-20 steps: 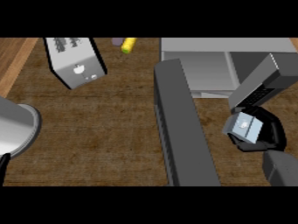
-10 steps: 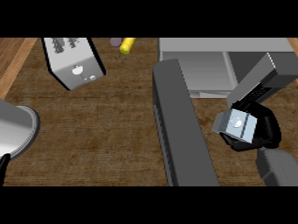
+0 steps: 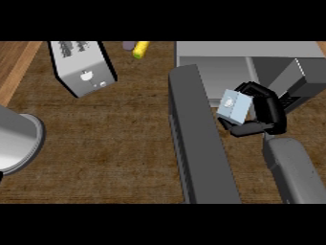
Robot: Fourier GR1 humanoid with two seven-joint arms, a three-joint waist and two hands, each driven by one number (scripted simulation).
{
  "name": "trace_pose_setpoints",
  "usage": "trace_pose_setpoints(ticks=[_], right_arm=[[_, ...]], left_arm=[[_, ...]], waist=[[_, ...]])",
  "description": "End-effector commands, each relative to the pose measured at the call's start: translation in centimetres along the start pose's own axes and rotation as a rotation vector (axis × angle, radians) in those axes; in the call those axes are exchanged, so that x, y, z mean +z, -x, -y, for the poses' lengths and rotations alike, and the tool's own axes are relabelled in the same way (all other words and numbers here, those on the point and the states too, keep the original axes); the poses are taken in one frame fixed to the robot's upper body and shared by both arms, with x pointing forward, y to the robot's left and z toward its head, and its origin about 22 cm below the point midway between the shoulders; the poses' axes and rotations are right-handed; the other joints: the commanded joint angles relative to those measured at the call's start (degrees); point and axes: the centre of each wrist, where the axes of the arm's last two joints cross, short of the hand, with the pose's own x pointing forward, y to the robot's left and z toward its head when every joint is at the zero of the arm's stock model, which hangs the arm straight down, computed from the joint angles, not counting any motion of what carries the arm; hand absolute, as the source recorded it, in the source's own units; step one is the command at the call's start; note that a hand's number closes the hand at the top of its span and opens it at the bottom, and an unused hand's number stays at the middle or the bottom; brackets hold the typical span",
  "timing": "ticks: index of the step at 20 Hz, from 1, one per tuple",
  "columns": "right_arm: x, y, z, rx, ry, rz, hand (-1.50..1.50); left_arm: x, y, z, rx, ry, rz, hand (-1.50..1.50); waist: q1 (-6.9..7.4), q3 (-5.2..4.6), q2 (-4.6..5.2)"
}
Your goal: Pick up the milk, place it into the microwave and close the microwave
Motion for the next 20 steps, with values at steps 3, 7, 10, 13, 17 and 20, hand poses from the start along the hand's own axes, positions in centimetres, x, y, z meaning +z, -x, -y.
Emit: trace_pose_setpoints(ticks=[3, 7, 10, 13, 17, 20], right_arm=[[-4.8, 0.8, 0.2, 0.027, 0.009, -0.022, 1.50], [-7.6, 0.6, -1.5, 0.009, -0.005, -0.037, 1.50], [-8.1, 1.4, -2.6, 0.050, -0.018, -0.046, 1.50], [-9.5, 0.6, -1.8, 0.090, -0.007, -0.036, 1.50], [-10.2, 0.5, -2.6, 0.133, 0.009, -0.021, 1.50], [-11.4, -0.5, -1.6, 0.187, 0.012, -0.011, 1.50]], left_arm=[[0.0, 0.9, -0.9, 0.008, 0.007, -0.001, -1.50], [-1.2, 1.4, -2.0, 0.017, 0.012, 0.010, -1.50], [-0.5, 1.2, -0.6, 0.020, 0.030, 0.020, -1.50], [-1.6, 1.6, -0.5, 0.019, 0.055, 0.017, -1.50], [-2.0, 1.2, -1.0, 0.020, 0.080, 0.014, -1.50], [-1.9, 1.9, -1.6, 0.027, 0.089, 0.030, -1.50]], waist=[[0.91, 0.05, 0.39], [1.19, 0.07, 0.58], [2.16, 0.10, 0.82], [3.55, 0.16, 1.67], [3.94, 0.17, 1.83], [4.41, 0.14, 1.96]])
